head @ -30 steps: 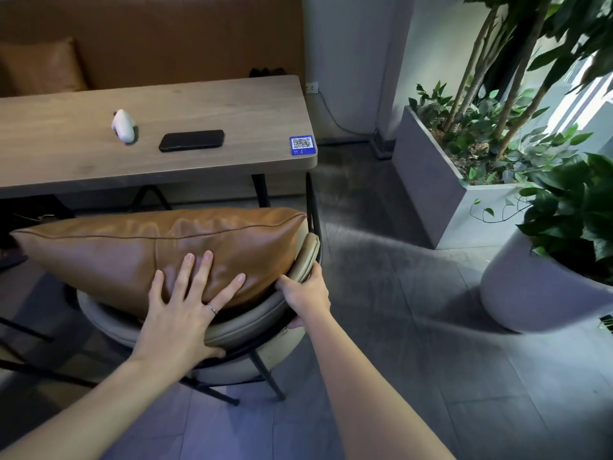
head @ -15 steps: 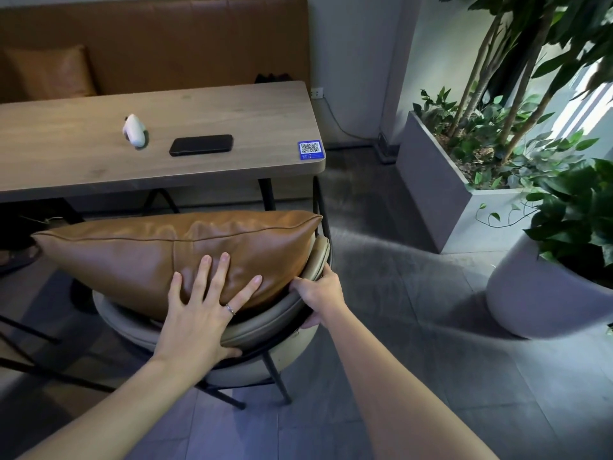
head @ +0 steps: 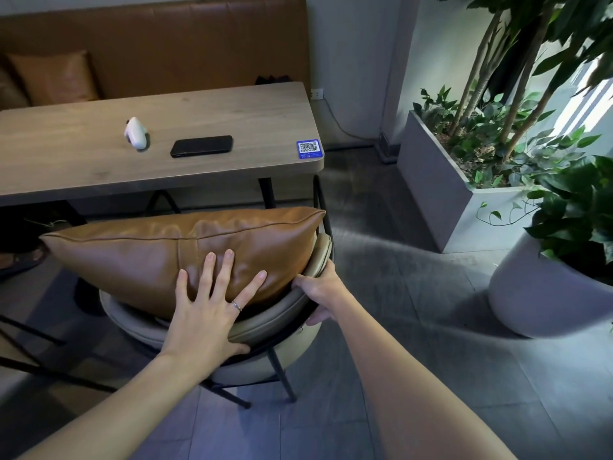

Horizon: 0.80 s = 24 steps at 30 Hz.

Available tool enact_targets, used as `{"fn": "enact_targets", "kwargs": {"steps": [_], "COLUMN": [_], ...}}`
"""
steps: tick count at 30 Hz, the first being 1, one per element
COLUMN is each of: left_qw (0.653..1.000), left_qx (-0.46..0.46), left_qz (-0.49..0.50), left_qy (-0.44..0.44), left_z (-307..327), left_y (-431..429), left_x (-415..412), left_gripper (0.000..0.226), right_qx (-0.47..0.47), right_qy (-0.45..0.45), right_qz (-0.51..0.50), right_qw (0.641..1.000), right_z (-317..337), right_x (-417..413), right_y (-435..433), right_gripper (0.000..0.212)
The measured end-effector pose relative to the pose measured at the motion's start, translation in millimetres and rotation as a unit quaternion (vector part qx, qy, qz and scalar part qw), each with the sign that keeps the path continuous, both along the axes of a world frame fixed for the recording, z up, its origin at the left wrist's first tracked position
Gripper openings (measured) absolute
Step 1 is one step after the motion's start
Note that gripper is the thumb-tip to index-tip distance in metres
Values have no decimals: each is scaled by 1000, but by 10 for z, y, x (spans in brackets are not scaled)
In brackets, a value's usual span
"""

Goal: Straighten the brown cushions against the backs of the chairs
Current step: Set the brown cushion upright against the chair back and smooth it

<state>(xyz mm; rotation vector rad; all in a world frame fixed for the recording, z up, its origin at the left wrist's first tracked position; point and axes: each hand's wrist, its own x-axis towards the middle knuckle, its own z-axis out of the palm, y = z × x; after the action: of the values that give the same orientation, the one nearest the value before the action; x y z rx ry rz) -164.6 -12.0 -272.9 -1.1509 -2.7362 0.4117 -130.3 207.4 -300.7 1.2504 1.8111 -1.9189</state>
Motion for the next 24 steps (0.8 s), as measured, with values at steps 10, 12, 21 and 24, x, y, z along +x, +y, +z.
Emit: {"fn": "enact_targets", "kwargs": {"steps": [10,12,21,24], "left_qw": [994,993,996,991], "left_qx": [-2,-40,76,116], "left_qz": [-28,-35,36,48], "left_qy": [-107,-104,-16,43], "left_z": [1194,1573,3614,4164], "left_y": [-32,-11,-45,-256], "left_x": [41,69,334,462], "left_gripper": [49,44,44,47], "right_qx": [391,422,571,628], "right_qy": [-79,-77,26,101], "right_qz": [335,379,367,340], "right_qw": [853,820,734,693], "right_z": [979,1399,3680,4311], "right_x": [277,295,501,628], "right_y": [42,32,-333,-613], "right_gripper": [64,68,63,61]}}
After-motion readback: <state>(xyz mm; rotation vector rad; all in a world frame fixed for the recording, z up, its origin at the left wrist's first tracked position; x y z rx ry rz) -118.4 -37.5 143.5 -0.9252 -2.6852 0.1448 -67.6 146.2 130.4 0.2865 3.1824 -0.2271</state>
